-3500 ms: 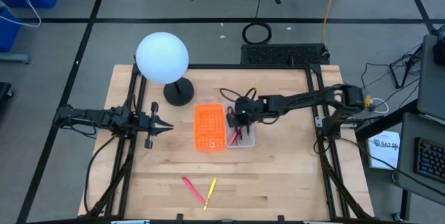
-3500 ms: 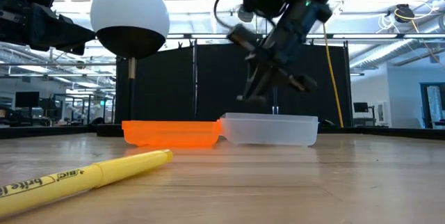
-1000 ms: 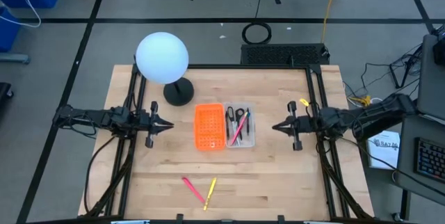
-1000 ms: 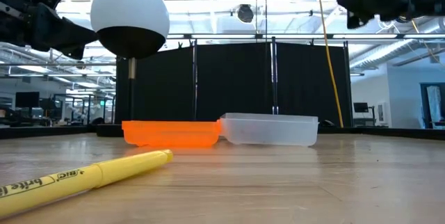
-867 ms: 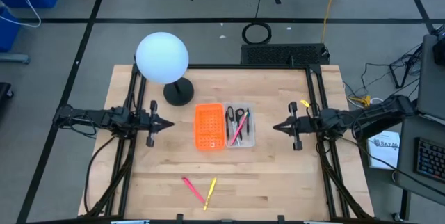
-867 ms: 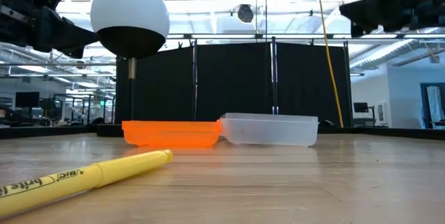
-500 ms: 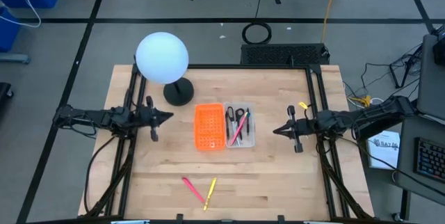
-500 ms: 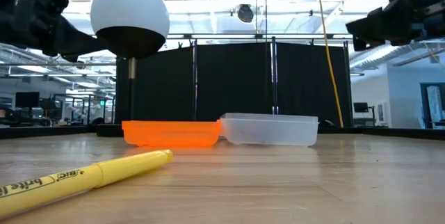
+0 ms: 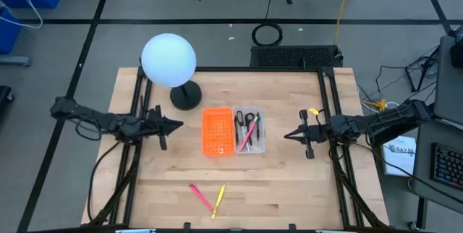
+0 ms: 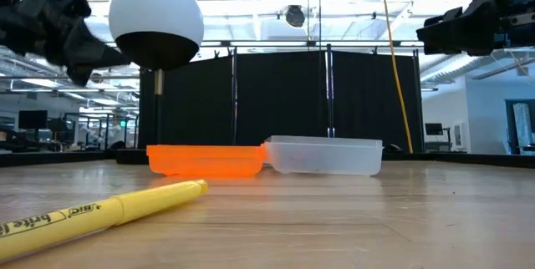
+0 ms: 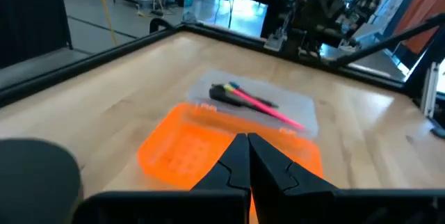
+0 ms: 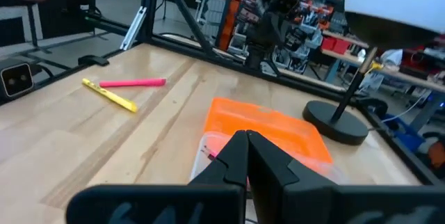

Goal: Pick & place school supplies into a supply box
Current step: Put the pink pen into the orange supply box, then put the yellow pen into the orange supply box

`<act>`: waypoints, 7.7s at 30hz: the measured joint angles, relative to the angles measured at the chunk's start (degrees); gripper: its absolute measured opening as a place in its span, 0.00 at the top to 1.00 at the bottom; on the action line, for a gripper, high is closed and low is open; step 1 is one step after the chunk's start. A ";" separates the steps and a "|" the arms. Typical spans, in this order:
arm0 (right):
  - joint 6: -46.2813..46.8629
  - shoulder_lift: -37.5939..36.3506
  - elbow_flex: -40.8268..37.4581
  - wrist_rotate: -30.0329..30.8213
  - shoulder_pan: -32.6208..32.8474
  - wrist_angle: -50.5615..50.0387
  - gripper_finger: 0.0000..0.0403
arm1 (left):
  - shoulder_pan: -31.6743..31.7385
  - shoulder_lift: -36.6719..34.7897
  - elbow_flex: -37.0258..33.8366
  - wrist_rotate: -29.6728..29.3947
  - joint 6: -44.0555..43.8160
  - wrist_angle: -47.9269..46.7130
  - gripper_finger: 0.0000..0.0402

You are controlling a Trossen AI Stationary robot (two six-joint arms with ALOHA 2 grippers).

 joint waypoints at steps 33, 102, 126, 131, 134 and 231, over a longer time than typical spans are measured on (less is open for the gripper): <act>4.42 -10.64 0.00 -13.72 -0.04 -3.02 1.00 | -24.79 84.93 75.33 -6.93 -58.02 -51.44 1.00; 4.92 -11.13 -1.68 -11.93 -0.07 -7.51 1.00 | -20.71 104.71 78.58 30.39 16.08 -45.97 0.54; 5.38 -11.13 -1.73 -11.90 -0.07 -7.26 1.00 | -24.01 105.04 82.51 27.34 16.94 -47.50 0.91; 5.57 -11.13 -1.73 -11.89 -0.07 -6.78 1.00 | -23.08 103.92 91.56 21.71 21.41 -63.80 0.94; 5.60 -11.15 -1.73 -11.89 -0.07 -6.46 1.00 | -21.57 104.16 96.72 16.80 27.98 -71.85 0.94; 5.83 -10.62 -1.79 -12.15 -0.09 -5.20 1.00 | 10.45 34.98 24.98 37.99 35.70 17.00 0.98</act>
